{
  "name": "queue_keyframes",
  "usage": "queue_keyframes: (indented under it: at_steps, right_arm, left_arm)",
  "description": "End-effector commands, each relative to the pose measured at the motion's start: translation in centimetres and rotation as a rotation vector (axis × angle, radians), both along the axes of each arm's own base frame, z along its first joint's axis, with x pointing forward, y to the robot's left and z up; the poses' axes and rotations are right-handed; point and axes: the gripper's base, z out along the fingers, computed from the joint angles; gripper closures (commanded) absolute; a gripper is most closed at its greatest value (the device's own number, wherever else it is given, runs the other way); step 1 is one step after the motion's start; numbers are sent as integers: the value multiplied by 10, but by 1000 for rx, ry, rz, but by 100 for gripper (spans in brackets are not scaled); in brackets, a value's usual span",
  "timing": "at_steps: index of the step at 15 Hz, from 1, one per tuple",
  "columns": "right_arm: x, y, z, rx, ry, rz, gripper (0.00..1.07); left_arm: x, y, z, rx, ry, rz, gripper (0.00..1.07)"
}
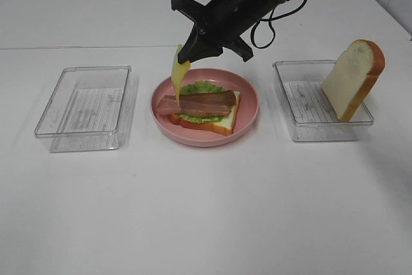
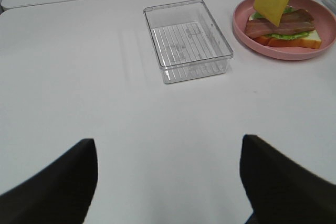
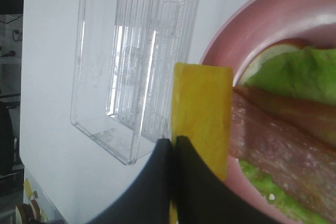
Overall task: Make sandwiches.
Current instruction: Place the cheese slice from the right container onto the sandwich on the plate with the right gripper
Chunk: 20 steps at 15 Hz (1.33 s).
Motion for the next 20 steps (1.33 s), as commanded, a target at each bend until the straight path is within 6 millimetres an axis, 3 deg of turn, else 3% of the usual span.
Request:
queue_keyframes:
  at_steps: [1,4,10,14,20]
  right_arm:
    - [4,-3,-5,-32,-14,-13,107]
    - [3,-6,-10,-86,13,-28,107]
    - [3,4,-5,54,39,-39,107]
    - [4,6,-22,56,77,-49,107]
    - [10,-16,-14,-126,2,-81,107]
  left_arm:
    - [-3,0,0,-7,-29,2,34]
    - [-3,0,0,-7,-29,2,34]
    - [-3,0,0,-7,-29,2,34]
    - [-3,0,0,-7,-29,2,34]
    - [-3,0,0,-7,-29,2,34]
